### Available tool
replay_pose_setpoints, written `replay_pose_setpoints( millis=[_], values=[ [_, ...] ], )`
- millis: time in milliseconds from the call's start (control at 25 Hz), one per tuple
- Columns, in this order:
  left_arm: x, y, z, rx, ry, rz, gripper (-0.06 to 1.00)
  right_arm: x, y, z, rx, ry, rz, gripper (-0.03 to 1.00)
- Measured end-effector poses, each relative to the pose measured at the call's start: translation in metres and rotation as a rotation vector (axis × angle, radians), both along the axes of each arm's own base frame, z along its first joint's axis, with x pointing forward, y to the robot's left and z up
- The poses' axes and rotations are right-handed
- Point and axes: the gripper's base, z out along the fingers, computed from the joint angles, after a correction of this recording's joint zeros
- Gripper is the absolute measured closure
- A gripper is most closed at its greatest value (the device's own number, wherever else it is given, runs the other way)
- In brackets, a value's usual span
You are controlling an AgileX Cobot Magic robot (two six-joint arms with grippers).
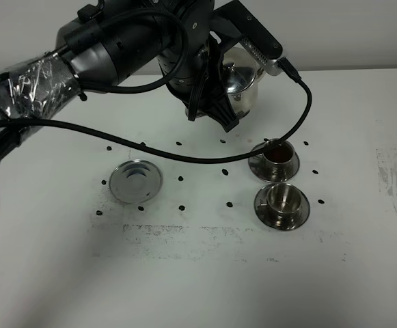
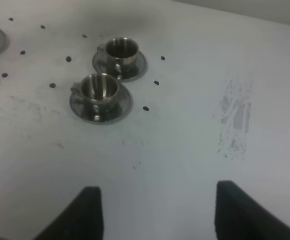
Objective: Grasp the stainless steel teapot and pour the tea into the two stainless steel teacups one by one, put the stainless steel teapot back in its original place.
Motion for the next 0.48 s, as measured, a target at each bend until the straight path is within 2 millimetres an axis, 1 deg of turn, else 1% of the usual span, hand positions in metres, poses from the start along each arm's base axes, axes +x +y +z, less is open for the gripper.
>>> replay_pose_setpoints(
  millis=[240, 480],
  values=[
    [-0.007, 0.006, 0.016, 0.007, -0.020, 0.004, 0.77, 0.000, 0.000, 0.000, 0.000, 0.000, 0.000, 0.49],
    [-0.010, 0.007, 0.017, 0.010, 0.010, 0.012, 0.77, 0.000, 0.000, 0.000, 0.000, 0.000, 0.000, 0.49]
  ],
)
